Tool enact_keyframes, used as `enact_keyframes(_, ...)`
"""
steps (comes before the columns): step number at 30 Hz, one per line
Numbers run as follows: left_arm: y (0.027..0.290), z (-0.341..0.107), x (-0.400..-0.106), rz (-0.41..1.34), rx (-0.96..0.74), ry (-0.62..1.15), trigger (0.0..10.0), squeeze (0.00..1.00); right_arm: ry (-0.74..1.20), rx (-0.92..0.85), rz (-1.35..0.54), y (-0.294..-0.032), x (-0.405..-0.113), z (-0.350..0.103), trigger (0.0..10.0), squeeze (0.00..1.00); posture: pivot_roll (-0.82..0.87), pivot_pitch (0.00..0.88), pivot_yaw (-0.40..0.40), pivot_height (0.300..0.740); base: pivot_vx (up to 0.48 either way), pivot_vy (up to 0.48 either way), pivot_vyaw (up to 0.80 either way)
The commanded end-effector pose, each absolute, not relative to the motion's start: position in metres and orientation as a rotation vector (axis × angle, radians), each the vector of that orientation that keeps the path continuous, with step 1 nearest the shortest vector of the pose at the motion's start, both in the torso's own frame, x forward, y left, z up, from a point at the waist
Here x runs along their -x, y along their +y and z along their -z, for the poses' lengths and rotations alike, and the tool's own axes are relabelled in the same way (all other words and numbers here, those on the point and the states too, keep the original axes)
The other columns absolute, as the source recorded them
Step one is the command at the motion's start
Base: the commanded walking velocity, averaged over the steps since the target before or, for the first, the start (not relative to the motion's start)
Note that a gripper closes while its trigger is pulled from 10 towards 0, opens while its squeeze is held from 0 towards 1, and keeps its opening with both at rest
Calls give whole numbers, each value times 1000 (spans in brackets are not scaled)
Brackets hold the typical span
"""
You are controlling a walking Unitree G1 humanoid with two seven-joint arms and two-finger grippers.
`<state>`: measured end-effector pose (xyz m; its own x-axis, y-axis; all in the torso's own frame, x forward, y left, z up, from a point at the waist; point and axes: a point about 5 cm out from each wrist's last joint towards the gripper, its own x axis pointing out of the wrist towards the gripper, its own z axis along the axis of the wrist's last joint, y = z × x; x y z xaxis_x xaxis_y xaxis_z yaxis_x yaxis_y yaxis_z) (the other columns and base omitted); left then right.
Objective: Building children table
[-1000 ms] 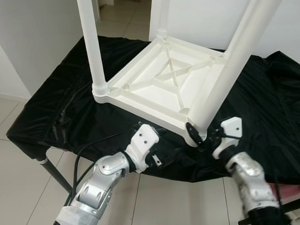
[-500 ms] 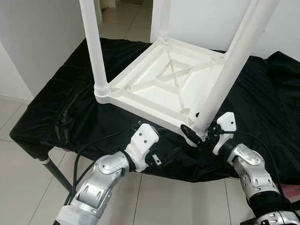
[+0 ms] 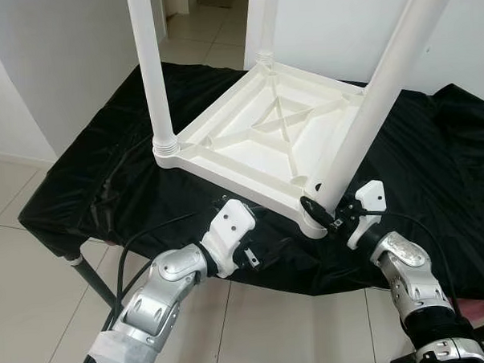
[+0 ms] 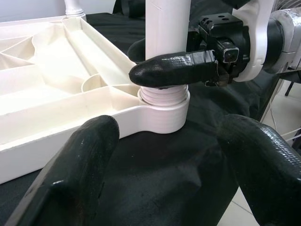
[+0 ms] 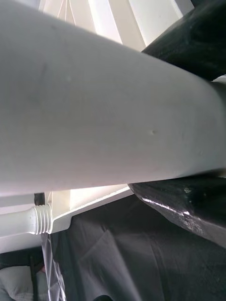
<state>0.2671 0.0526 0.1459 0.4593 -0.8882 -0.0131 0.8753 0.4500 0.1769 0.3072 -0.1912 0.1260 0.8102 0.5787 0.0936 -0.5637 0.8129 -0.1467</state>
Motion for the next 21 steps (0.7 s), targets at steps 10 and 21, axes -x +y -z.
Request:
enact_keyframes(10,52,-142,-265,1123,-171,-70,10000,0,-108,58,-447,-195,-296,-115,10000,0,22,60,-44,740,0,0,0)
enact_keyframes(21,52,-141,-264,1125,-166,-65,10000,0,-101,21,-85,-191,-287,-111,10000,0,21,65,-47,740,0,0,0)
